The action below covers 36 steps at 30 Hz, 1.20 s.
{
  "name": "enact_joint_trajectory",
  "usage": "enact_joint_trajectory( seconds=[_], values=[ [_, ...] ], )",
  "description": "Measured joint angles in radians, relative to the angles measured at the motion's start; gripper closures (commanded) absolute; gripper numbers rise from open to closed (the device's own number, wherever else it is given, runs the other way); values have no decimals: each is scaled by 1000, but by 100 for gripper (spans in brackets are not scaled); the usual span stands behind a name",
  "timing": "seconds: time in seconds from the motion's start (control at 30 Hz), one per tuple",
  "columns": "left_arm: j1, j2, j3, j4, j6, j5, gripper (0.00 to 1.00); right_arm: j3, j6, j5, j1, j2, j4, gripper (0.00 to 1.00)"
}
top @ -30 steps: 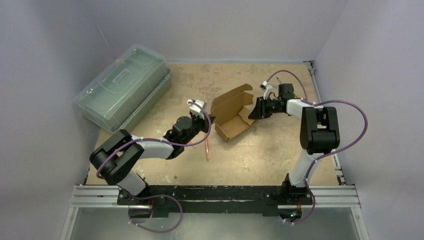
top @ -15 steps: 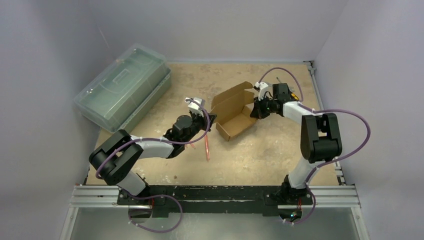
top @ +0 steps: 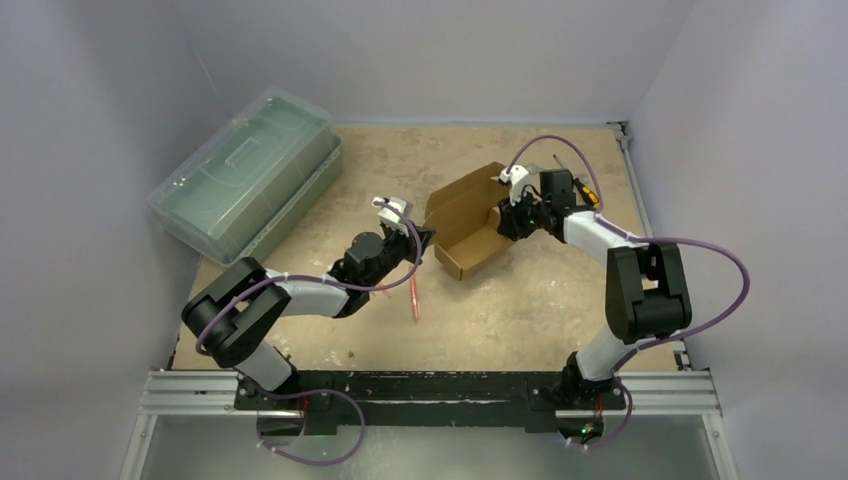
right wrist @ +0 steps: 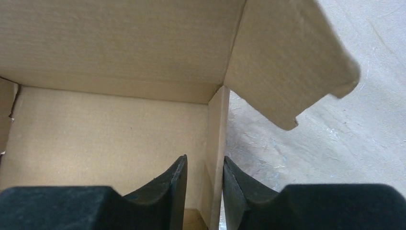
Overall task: Fold the paper box
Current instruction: Fold the paper box at the center of the board.
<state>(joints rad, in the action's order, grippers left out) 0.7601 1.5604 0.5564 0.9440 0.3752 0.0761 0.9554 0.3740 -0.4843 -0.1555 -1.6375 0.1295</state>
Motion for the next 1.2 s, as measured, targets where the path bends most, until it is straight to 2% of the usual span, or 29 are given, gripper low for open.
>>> enact_joint_trajectory(
  seconds=[0.33,0.37,0.4,0.47,0.5,0.73,0.8,0.87,1.0,1.13,1.2],
  values=[
    [0,63,-32,62,-2,-32,100,0,21,53,-31,-26,-22,66],
    [0,63,-32,65,-2,-35,100,0,24,67,-37,-30,-25,69],
    [0,63,-32,67,-2,-37,100,0,29,80,-43,-33,-26,77],
    [0,63,-32,71,-2,-38,100,0,39,105,-53,-42,-29,98],
    [0,63,-32,72,-2,-37,100,0,45,119,-56,-46,-32,100],
    [0,63,-34,72,-2,-43,100,-1,58,198,-87,-49,-56,100],
    [0,62,-38,74,-2,-43,100,-2,64,217,-99,-49,-63,86],
    [0,61,-46,74,-2,-43,100,-2,68,233,-106,-49,-64,78],
    [0,54,-55,80,-2,-46,100,-4,84,252,-114,-49,-67,72],
    [0,48,-62,81,-2,-48,100,-8,88,262,-122,-55,-68,71],
    [0,47,-63,83,-2,-49,100,-8,88,266,-124,-63,-69,78]
  ],
)
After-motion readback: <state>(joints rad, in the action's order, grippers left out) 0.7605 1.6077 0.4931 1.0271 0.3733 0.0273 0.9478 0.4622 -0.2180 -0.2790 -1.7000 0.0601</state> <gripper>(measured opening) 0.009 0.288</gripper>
